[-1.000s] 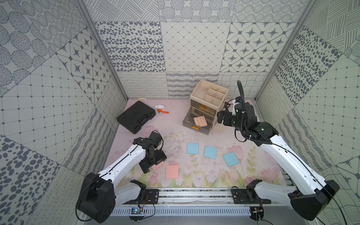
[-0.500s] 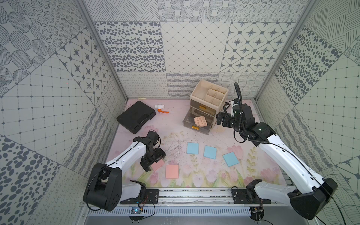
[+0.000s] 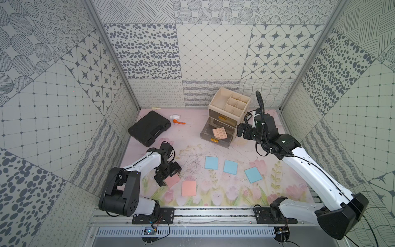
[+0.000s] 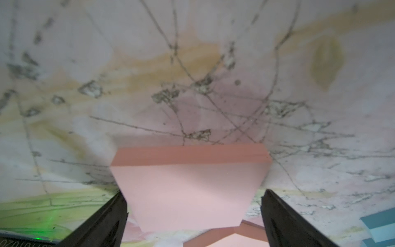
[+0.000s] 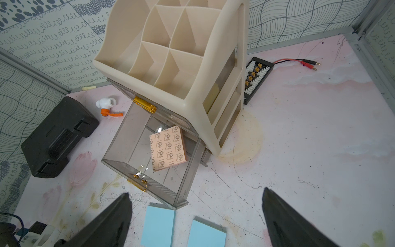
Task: Please put the sticky notes in the drawer by color
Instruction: Pick up the sticky notes from the center of the board.
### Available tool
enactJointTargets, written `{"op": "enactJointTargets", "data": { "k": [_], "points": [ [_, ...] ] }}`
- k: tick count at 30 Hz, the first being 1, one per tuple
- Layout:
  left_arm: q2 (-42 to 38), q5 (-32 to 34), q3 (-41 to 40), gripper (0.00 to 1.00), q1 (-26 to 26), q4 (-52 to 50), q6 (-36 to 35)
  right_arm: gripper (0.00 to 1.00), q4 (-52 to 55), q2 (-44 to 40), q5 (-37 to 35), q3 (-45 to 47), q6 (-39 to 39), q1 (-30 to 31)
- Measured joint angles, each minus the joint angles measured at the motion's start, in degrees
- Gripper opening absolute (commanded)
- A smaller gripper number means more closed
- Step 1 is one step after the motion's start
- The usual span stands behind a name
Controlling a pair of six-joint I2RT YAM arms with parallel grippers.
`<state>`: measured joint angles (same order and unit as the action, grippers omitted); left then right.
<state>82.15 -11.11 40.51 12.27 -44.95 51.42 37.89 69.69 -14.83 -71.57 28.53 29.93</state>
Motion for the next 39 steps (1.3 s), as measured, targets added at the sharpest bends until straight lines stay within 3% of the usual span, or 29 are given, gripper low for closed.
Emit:
{"op": "enactJointTargets", "data": {
  "k": [9, 19, 39],
  "points": [
    [2.08, -0.46, 0.24, 0.98, -0.33, -0.55, -1.03, 0.99, 0.00, 0.13, -0.20, 0.02, 0.57, 0.00],
    [1.49, 0.87, -0.02, 0.78, -0.37, -1.79, -2.16, 0.99, -0.02, 0.31, -0.24, 0.04, 1.07, 0.00],
    [-6.86, 0.68, 4.63, 0.75, -0.24, -2.08, -3.37, 0.99, -0.87, -0.94, -0.94, 1.99, 1.55, -0.02]
  ]
}}
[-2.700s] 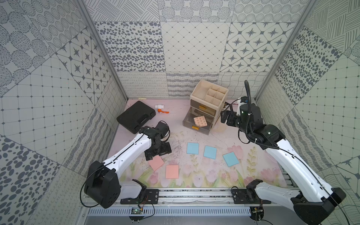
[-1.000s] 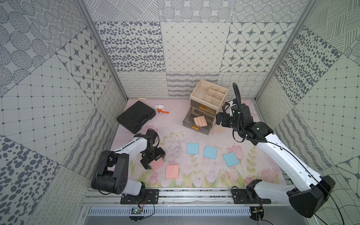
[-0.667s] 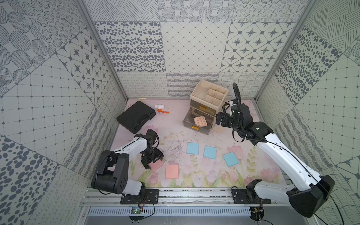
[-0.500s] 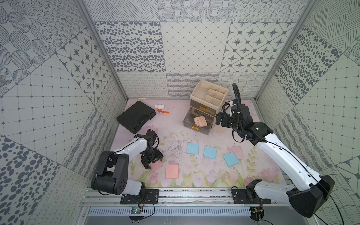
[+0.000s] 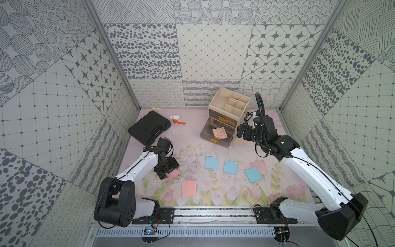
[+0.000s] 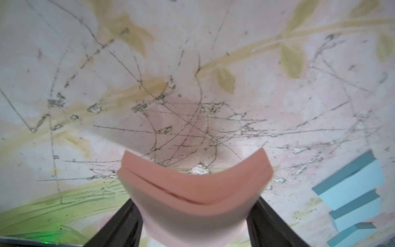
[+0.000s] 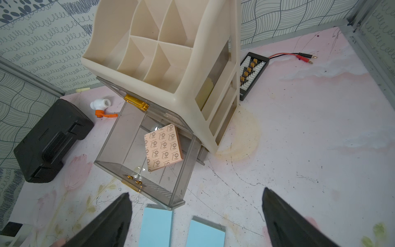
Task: Please put the sticky notes in the drawer by color
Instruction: Pick up the sticky notes from the center of the board, then place the sticky notes in the drawer.
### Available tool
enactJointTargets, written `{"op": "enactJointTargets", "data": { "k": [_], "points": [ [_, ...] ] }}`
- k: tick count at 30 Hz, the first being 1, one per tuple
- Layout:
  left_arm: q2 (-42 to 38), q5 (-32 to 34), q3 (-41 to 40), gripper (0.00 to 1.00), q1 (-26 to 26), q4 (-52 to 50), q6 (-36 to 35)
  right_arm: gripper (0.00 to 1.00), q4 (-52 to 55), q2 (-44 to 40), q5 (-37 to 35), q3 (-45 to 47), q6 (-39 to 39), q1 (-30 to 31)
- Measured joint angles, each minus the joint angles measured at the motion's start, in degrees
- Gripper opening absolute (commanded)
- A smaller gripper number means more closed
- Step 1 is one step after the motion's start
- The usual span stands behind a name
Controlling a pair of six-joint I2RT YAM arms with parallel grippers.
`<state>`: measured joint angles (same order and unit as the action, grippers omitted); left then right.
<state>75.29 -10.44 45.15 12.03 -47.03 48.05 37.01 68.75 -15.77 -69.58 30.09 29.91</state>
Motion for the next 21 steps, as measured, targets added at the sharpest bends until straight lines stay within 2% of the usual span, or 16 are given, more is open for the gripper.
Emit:
{"op": "enactJointTargets", "data": {
  "k": [6, 12, 21],
  "points": [
    [0.79, -1.22, 9.90, 0.76, 3.21, -2.08, -0.04, 0.99, 0.07, -1.27, -1.20, -0.02, -0.13, 0.00],
    [6.54, -2.08, 24.81, 0.76, 8.35, -3.41, -0.42, 0.99, 0.52, -1.84, -1.66, -0.04, -0.33, 0.00],
    [18.51, -3.54, 44.06, 0.76, 13.44, -2.54, -0.37, 0.99, 1.55, -3.58, -2.27, -0.04, -0.74, 0.00]
  ]
}}
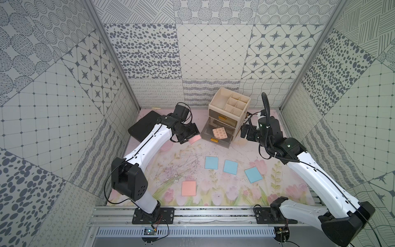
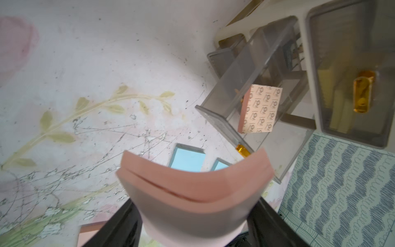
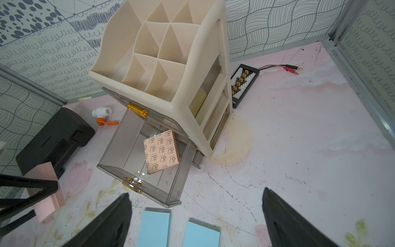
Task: Please put the sticky notes in the drawer by color
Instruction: Place the sticky notes in the drawer.
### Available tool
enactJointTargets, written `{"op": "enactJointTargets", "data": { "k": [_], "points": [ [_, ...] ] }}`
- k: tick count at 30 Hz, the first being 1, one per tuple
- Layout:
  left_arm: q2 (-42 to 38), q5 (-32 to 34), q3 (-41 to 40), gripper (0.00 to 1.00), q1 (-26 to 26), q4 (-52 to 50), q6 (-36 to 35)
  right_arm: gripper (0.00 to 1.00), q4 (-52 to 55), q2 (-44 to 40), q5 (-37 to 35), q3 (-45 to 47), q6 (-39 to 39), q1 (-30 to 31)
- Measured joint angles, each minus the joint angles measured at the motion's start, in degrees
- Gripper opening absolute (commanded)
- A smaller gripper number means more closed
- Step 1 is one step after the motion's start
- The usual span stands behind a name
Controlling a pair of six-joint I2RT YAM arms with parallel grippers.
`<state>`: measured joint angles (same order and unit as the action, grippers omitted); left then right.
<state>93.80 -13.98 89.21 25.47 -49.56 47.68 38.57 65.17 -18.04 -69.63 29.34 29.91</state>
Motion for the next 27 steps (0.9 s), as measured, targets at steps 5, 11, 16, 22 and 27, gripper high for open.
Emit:
{"op": "enactJointTargets", "data": {
  "k": [5, 11, 16, 22, 27],
  "points": [
    [7.87, -1.60, 9.75, 0.76, 2.27, 1.20, -0.04, 0.99, 1.14, -0.72, -0.61, -0.04, -0.44, -0.04],
    [15.93, -3.56, 19.87, 0.76, 3.89, 3.32, 0.20, 0.99, 2.19, -1.46, -0.66, -0.04, -0.66, -0.39],
    [21.81, -4.81, 25.86, 0.76, 4.94, 4.70, 0.37, 0.99, 2.43, -2.16, -0.59, -0.04, -0.66, -0.44],
    [27.61, -5.97, 30.53, 0.76, 6.32, 5.20, 0.42, 0.99, 2.82, -3.32, -0.66, -0.04, -0.66, -0.50],
    [29.22, -6.14, 32.48, 0.75, 6.84, 5.20, 0.61, 0.99, 2.97, -4.00, -0.66, -0.02, -0.66, -0.81]
  ]
}}
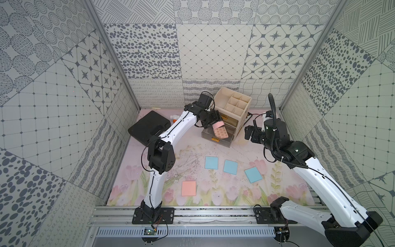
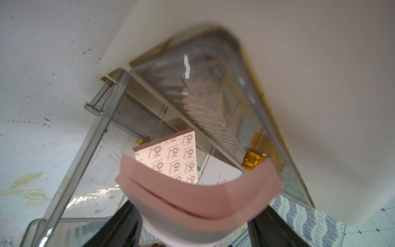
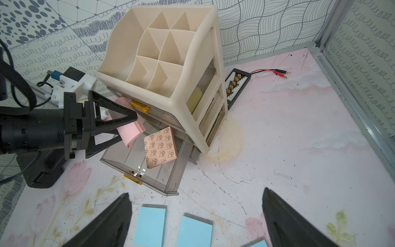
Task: Please put the sticky notes in the drawer by color
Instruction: Place the sticky notes in the drawer.
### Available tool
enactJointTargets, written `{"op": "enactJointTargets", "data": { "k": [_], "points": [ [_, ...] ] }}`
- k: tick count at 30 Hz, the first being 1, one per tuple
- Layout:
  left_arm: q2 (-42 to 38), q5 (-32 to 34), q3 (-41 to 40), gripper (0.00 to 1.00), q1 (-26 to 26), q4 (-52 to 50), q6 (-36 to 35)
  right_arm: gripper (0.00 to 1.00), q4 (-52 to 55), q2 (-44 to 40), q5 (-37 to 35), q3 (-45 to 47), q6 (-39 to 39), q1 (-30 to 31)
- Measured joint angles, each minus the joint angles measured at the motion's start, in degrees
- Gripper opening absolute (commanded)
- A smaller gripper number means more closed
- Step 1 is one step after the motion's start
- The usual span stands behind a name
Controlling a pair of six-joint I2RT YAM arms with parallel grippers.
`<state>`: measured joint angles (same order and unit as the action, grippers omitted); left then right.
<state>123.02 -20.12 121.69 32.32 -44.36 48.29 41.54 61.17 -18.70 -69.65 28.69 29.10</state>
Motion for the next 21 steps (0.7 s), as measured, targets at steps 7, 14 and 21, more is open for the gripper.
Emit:
{"op": "enactJointTargets", "data": {
  "k": [7, 14, 21],
  "points": [
    [0.13, 0.46, 0.42, 0.75, 0.90, -0.46, -0.02, 0.99, -0.07, 0.00, 0.20, 0.46, 0.04, -0.55],
    [-2.19, 1.22, -2.73, 0.75, 1.90, -0.22, 0.13, 0.99, -0.17, -0.17, 0.20, 1.44, 0.35, -0.59],
    [-3.08, 1.73, -5.55, 0.85, 2.38, -0.15, 0.52, 0.99, -0.20, -0.79, 0.22, 2.08, 0.46, -0.63]
  ]
}}
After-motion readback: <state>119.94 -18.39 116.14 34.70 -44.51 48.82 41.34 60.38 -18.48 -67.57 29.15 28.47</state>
